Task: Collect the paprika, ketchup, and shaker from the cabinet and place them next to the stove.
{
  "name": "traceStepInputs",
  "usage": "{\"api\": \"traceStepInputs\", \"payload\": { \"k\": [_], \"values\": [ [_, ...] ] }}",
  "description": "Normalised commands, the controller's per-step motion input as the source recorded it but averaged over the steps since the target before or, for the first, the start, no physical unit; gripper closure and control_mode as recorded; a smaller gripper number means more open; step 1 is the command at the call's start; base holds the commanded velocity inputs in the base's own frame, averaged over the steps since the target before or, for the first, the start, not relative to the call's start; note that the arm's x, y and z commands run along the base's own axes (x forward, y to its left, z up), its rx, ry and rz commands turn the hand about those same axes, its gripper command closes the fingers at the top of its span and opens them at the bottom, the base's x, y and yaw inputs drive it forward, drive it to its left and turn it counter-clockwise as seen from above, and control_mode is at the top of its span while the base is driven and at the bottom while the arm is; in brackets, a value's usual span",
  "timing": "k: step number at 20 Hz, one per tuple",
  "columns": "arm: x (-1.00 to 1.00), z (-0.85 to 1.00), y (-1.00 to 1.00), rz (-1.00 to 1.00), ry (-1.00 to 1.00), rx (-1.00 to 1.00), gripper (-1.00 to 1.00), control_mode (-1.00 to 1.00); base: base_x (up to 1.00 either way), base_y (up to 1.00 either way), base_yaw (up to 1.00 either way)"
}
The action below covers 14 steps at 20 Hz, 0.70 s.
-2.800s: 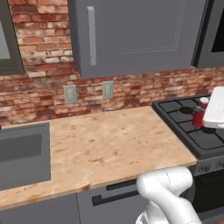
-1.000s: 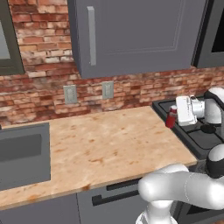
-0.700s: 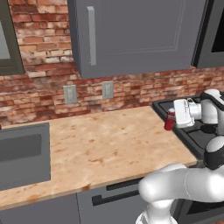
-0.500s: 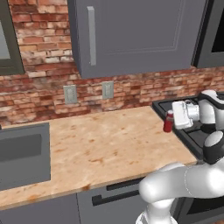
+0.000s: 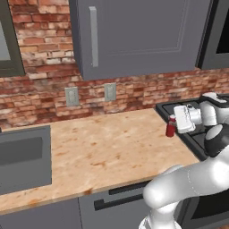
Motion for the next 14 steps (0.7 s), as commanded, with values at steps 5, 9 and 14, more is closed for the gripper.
{"api": "traceStepInputs", "payload": {
  "k": [5, 9, 14],
  "values": [
    [0.02, -0.17, -0.08, 0.05, 0.00, 0.00, 1.00, -1.00, 0.00, 0.00, 0.00],
    [0.02, -0.18, -0.02, 0.03, 0.00, 0.00, 1.00, -1.00, 0.00, 0.00, 0.00],
    [0.02, -0.17, 0.00, 0.01, 0.00, 0.00, -1.00, -1.00, 0.00, 0.00, 0.00]
  ]
}}
